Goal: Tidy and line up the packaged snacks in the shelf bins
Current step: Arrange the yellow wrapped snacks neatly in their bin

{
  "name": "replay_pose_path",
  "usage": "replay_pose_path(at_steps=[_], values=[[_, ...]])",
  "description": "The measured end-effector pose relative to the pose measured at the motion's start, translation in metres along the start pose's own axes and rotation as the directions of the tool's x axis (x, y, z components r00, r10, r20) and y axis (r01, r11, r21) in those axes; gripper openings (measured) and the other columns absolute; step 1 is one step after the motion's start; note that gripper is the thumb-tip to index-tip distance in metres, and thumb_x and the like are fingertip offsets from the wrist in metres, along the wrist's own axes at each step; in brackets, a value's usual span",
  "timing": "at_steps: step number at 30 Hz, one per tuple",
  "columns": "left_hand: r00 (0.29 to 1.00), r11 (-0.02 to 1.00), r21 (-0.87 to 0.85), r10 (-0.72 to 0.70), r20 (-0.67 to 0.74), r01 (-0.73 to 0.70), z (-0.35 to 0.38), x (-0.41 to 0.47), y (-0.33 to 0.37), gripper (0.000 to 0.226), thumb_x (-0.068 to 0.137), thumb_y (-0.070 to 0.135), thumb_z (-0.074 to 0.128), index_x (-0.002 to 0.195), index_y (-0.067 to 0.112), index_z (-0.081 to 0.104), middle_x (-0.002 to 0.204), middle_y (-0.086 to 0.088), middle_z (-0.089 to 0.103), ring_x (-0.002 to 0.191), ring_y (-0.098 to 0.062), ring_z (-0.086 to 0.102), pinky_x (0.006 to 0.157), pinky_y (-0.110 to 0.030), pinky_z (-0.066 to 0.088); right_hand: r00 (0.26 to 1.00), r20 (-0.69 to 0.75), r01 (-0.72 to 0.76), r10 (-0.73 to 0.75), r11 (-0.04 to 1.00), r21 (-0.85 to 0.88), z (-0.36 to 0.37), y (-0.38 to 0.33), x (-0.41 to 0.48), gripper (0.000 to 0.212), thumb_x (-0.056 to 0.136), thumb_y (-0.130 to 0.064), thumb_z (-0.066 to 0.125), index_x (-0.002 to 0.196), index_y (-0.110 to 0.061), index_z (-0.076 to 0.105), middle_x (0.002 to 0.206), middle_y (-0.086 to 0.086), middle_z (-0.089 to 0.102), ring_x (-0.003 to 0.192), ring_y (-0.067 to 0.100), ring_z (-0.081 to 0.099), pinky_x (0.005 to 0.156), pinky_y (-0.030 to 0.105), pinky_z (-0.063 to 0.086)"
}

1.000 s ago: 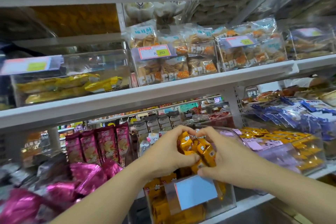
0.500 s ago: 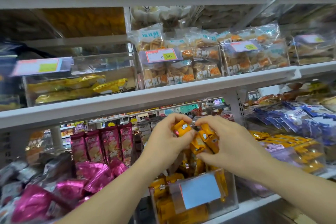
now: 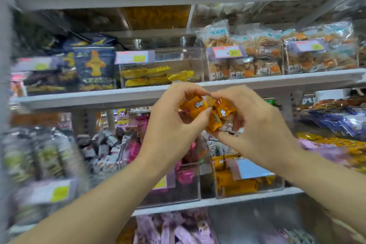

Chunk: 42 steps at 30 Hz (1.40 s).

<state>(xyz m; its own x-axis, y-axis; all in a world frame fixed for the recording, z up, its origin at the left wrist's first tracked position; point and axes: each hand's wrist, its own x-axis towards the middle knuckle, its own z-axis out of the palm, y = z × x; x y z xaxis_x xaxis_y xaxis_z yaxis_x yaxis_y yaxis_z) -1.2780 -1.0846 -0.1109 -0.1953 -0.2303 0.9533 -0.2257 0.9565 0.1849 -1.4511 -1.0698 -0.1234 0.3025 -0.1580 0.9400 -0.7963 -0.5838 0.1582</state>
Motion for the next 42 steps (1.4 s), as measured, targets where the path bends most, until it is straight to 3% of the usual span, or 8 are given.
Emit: replay_pose_path(at_steps=[6,10,16,22,28,33,39,42], values=[[0.998,0.987,0.161,-0.007,-0.061,0.016,-0.085,-0.054,0.019,0.022,0.08,0.015,0.067,0.099,0.024,0.059,0.1,0.009,0.06,0.093,-0.009,0.059,0.077,-0.036,0.053,0.998,-0.046,0.047,-0.04,0.986,0.159,0.038,-0.087,0.0,0.052,0.073,-0.037,0.058,0.123,-0.028,0.048,0.116,-0.003,0.055,0.097,0.016,0.06,0.068,0.04,0.056],[0.988,0.968,0.216,-0.104,-0.111,0.126,-0.136,-0.1,0.03,0.023,0.081,0.017,0.066,0.101,0.025,0.059,0.1,0.01,0.059,0.093,-0.012,0.06,0.077,-0.036,0.054,0.998,-0.031,0.065,-0.058,0.952,0.3,0.068,-0.144,-0.01,0.053,0.075,-0.031,0.068,0.124,-0.026,0.048,0.117,-0.003,0.054,0.097,0.013,0.059,0.068,0.036,0.056],[0.957,0.898,0.349,-0.208,-0.201,0.268,-0.188,-0.182,0.035,0.023,0.08,0.019,0.067,0.098,0.03,0.058,0.099,0.016,0.057,0.095,-0.009,0.059,0.073,-0.022,0.052,0.994,0.064,0.046,-0.087,0.878,0.476,0.119,-0.217,-0.046,0.054,0.074,-0.03,0.062,0.125,-0.031,0.044,0.122,-0.006,0.05,0.1,0.019,0.06,0.066,0.043,0.057],[0.926,0.85,0.373,-0.309,-0.217,0.371,-0.208,-0.247,0.006,0.02,0.081,0.033,0.061,0.1,0.03,0.058,0.102,0.015,0.056,0.1,-0.016,0.058,0.079,-0.038,0.053,0.985,0.165,-0.042,-0.053,0.851,0.524,0.18,-0.254,-0.096,0.055,0.073,-0.023,0.066,0.123,-0.031,0.045,0.127,-0.009,0.045,0.092,0.019,0.064,0.061,0.038,0.057],[0.907,0.847,0.342,-0.33,-0.261,0.407,-0.192,-0.301,-0.063,0.025,0.08,0.025,0.064,0.102,0.033,0.058,0.106,0.02,0.056,0.107,-0.02,0.056,0.085,-0.049,0.05,0.955,0.294,-0.139,-0.021,0.847,0.513,0.246,-0.247,-0.144,0.059,0.071,-0.009,0.066,0.123,-0.03,0.047,0.125,-0.005,0.04,0.089,0.015,0.055,0.056,0.036,0.055],[0.803,0.804,0.203,-0.463,-0.377,0.559,-0.175,-0.323,-0.136,0.02,0.081,0.028,0.064,0.098,0.036,0.059,0.104,0.018,0.058,0.108,-0.024,0.057,0.084,-0.051,0.05,0.923,0.374,-0.272,0.09,0.841,0.468,0.303,-0.234,-0.165,0.056,0.07,-0.006,0.07,0.115,-0.031,0.049,0.122,-0.005,0.038,0.093,0.013,0.049,0.062,0.037,0.056],[0.715,0.751,0.14,-0.53,-0.455,0.645,-0.167,-0.306,-0.205,0.022,0.081,0.008,0.071,0.092,0.024,0.061,0.102,0.013,0.055,0.104,-0.004,0.054,0.084,-0.021,0.047,0.847,0.423,-0.504,0.322,0.74,0.446,0.372,-0.227,-0.15,0.047,0.07,0.003,0.072,0.103,-0.026,0.055,0.127,-0.002,0.038,0.095,-0.003,0.042,0.084,0.008,0.039],[0.69,0.693,0.196,-0.562,-0.456,0.694,-0.176,-0.299,-0.245,0.017,0.081,0.011,0.072,0.088,0.021,0.061,0.096,0.003,0.058,0.093,0.004,0.051,0.079,-0.006,0.036,0.77,0.484,-0.617,0.417,0.681,0.395,0.399,-0.219,-0.141,0.031,0.079,-0.003,0.069,0.103,-0.02,0.059,0.12,0.001,0.041,0.097,0.011,0.052,0.086,0.009,0.038]])
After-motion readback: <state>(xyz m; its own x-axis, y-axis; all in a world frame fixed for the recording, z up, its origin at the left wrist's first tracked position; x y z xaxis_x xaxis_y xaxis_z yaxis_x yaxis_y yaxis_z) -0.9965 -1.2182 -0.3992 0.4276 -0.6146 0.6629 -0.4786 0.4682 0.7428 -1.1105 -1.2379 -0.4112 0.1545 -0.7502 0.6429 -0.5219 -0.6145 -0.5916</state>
